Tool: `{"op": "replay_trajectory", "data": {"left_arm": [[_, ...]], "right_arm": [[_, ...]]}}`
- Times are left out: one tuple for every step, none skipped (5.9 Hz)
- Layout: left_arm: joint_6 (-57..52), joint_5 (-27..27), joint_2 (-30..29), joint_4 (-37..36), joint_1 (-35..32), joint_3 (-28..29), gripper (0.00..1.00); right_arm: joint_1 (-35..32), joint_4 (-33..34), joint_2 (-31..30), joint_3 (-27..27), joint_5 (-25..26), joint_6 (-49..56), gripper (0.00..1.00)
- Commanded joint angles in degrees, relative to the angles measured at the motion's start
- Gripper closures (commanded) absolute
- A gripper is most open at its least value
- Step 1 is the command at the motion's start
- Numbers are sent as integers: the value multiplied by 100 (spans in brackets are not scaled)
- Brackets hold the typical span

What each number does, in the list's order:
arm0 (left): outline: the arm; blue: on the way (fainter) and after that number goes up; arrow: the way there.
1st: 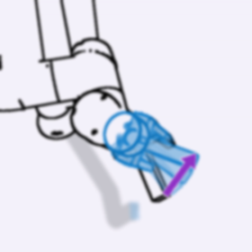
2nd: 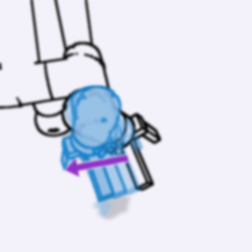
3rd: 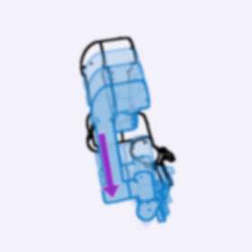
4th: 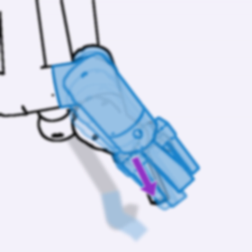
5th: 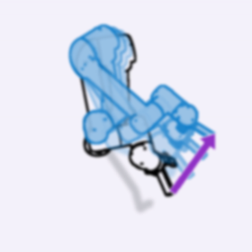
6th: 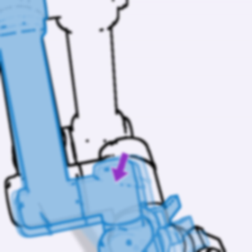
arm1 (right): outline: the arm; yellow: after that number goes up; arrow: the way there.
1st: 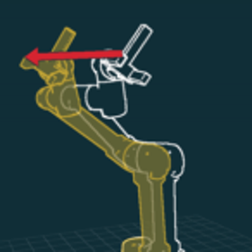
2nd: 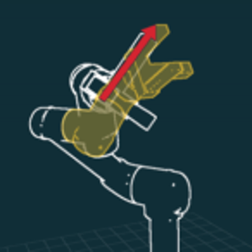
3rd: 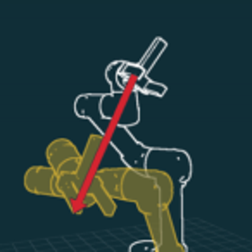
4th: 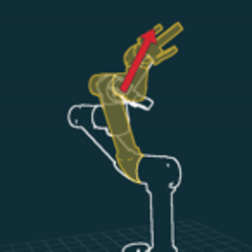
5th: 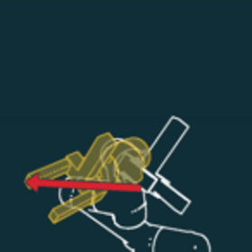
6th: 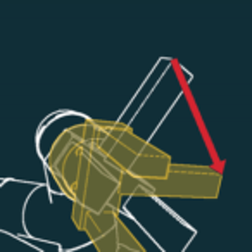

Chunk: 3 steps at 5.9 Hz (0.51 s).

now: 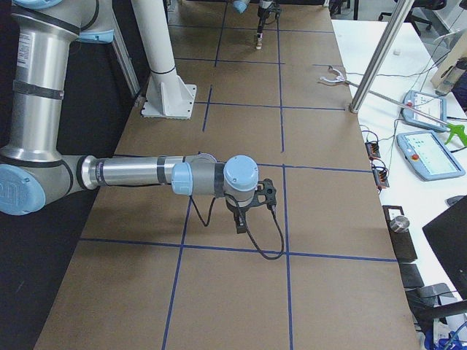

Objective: Assemble PPR valve and pipe with both arms
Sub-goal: 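Lower the left gripper onto the brass-and-white valve and grasp it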

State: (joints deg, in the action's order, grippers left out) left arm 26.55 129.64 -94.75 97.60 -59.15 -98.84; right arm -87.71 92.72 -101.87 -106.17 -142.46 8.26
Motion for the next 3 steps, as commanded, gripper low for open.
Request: {"op": "replay_trajectory", "data": {"left_arm": [[25,0,-8,-4,0,-91,100],[165,17,-17,-57,-35,-501,100],[888,44,-200,-127,-18,-1027,100]], "right_arm": [[0,0,0,0,-1,-9,0],[9,0,0,0,-1,-9,0],[0,0,0,-9,-1,0,0]]}}
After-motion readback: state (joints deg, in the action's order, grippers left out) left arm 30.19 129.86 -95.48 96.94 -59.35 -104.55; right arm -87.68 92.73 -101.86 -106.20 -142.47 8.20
